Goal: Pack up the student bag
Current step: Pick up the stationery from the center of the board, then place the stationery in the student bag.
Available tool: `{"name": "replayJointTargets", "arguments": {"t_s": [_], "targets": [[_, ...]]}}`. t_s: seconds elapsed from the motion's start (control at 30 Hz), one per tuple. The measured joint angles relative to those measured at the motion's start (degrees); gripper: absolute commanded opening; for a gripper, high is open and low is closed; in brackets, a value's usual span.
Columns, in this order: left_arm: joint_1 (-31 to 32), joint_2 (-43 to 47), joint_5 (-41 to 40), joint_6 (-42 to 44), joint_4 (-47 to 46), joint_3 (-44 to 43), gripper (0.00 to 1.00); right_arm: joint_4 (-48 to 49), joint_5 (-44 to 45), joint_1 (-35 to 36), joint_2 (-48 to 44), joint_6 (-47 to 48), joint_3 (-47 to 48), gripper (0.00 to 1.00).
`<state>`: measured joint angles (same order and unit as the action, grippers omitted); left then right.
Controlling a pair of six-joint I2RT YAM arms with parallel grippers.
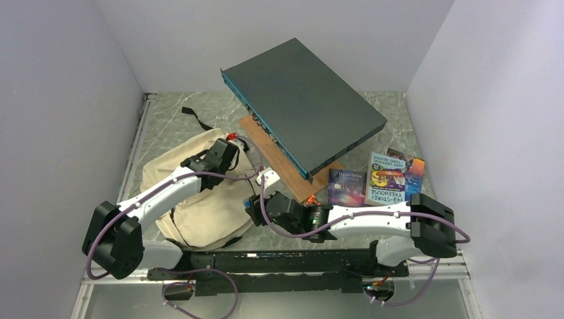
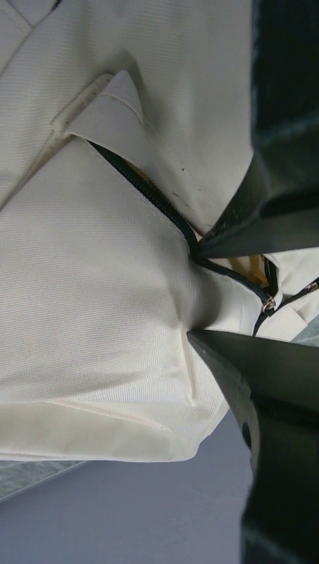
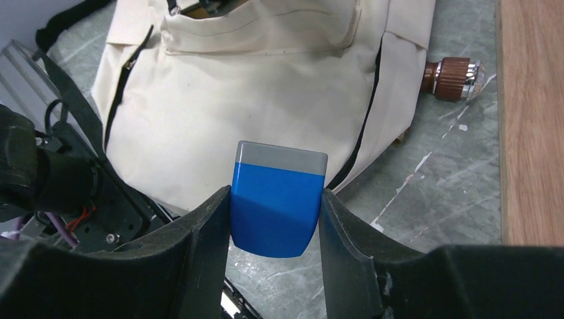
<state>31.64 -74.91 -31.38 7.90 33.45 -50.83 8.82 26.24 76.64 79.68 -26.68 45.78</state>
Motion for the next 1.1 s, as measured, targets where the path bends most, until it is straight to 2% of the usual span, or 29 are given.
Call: {"name": "replayJointTargets", "arguments": {"t_s": [0.23,0.27,0.47,0.63,0.93,1.1], "targets": [[0.0,0.74,-0.22,0.09,-0.13,-0.13,0.02,0.44,-1.38,0.0,4.39,0.0,1.86,0.0],[-0.04,1.03,-0.22,-0.07,0.22,-0.26,0.0,0.85,-1.66,0.0,5.18,0.13,2.29,0.0],[-0.28,2.69,0.2,-2.1,1.64,-0.87,0.0,6.03,-6.05,-0.85,11.54,3.21,4.9,0.0],[-0.59,5.99,1.84,-3.32,1.97,-0.94,0.0,13.99,-8.79,-1.64,18.23,8.22,7.26,0.0],[-2.89,8.39,7.5,-5.53,2.84,-0.94,0.0,26.75,-7.15,-2.82,27.5,15.98,11.02,0.0],[-4.46,8.0,9.68,-7.28,3.26,-1.42,0.0,30.38,-7.32,-5.18,32.13,18.71,14.99,0.0]]}}
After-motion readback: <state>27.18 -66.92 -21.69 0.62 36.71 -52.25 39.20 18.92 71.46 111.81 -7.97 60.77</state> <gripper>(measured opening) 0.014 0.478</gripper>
